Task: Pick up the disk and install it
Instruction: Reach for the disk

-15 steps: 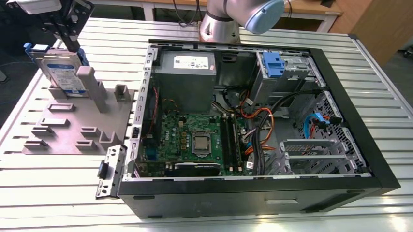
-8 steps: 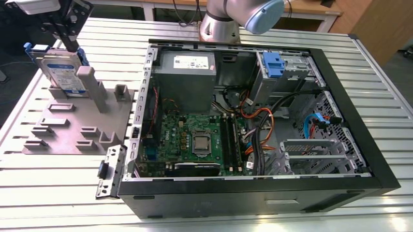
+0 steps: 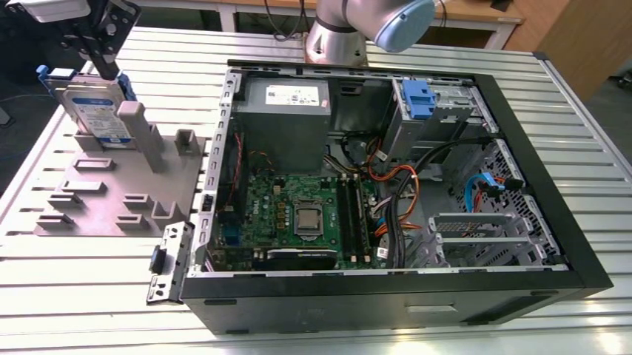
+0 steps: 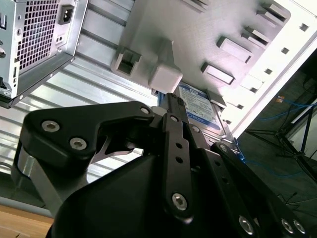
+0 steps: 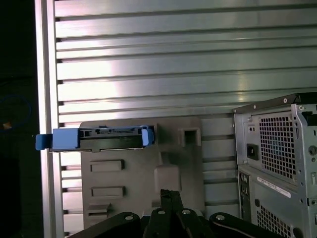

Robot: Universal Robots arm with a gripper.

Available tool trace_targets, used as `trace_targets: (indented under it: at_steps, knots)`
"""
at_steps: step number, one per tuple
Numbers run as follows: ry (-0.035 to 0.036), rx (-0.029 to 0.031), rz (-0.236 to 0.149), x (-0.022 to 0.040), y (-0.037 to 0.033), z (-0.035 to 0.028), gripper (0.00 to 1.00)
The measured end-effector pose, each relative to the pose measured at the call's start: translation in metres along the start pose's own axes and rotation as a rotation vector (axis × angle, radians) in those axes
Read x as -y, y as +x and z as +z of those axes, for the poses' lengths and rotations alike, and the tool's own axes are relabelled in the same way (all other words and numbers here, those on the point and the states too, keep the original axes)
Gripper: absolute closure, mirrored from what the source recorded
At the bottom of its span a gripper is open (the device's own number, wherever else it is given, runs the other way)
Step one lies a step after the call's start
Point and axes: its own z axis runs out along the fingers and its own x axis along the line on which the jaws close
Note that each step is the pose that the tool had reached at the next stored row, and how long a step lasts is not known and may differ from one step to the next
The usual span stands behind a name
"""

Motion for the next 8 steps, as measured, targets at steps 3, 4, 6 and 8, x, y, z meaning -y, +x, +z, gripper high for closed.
trace_targets:
  at_steps: [3, 4, 6, 8]
  knots:
    - [0.0, -0.001, 0.0, 0.0001, 0.0011, 0.0003, 0.89]
    - [0.0001, -0.0015, 0.0, 0.0001, 0.0013, 0.0003, 0.89]
    - [0.0001, -0.0024, 0.0, 0.0001, 0.0019, 0.0004, 0.89]
    - [0.0002, -0.0031, 0.0, 0.0002, 0.0026, 0.0005, 0.89]
